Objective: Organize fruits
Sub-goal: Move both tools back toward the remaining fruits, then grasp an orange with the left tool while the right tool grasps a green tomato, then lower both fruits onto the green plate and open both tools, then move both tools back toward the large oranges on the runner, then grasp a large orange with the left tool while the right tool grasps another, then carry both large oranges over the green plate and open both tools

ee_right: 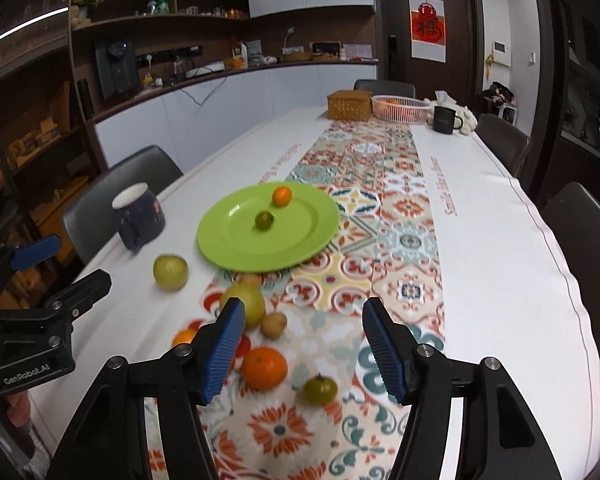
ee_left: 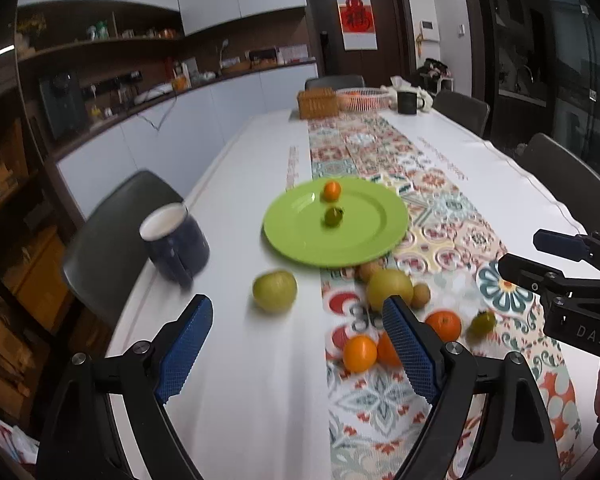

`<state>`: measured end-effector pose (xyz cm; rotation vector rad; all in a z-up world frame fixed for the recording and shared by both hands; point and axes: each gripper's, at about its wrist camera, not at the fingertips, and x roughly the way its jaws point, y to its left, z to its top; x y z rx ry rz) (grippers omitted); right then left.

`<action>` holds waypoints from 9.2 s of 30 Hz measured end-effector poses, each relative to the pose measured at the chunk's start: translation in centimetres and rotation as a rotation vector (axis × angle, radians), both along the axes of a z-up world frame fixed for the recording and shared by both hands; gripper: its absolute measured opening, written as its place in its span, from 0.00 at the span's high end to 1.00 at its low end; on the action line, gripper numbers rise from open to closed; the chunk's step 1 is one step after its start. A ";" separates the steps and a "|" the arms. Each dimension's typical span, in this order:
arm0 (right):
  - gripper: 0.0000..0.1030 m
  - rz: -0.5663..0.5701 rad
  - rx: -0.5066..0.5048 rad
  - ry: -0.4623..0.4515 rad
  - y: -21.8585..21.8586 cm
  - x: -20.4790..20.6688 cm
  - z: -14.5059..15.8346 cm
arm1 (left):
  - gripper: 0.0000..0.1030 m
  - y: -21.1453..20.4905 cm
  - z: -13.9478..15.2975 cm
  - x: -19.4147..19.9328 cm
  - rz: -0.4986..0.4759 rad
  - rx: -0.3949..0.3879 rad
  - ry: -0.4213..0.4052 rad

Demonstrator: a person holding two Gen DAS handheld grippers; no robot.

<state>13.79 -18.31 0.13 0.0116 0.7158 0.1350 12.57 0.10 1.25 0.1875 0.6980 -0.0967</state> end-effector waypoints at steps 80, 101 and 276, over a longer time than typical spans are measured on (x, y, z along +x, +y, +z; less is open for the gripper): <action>0.70 0.077 0.050 0.090 0.2 -0.9 -3.4 | 0.65 -1.4 -2.7 0.4 -0.092 -0.117 0.117; 0.70 0.148 0.065 -0.117 1.2 4.6 4.5 | 0.65 -1.4 5.5 5.1 -0.083 -0.116 -0.068; 0.58 0.229 0.110 0.072 0.5 1.8 -2.3 | 0.61 -2.3 -2.0 1.5 -0.140 -0.174 0.130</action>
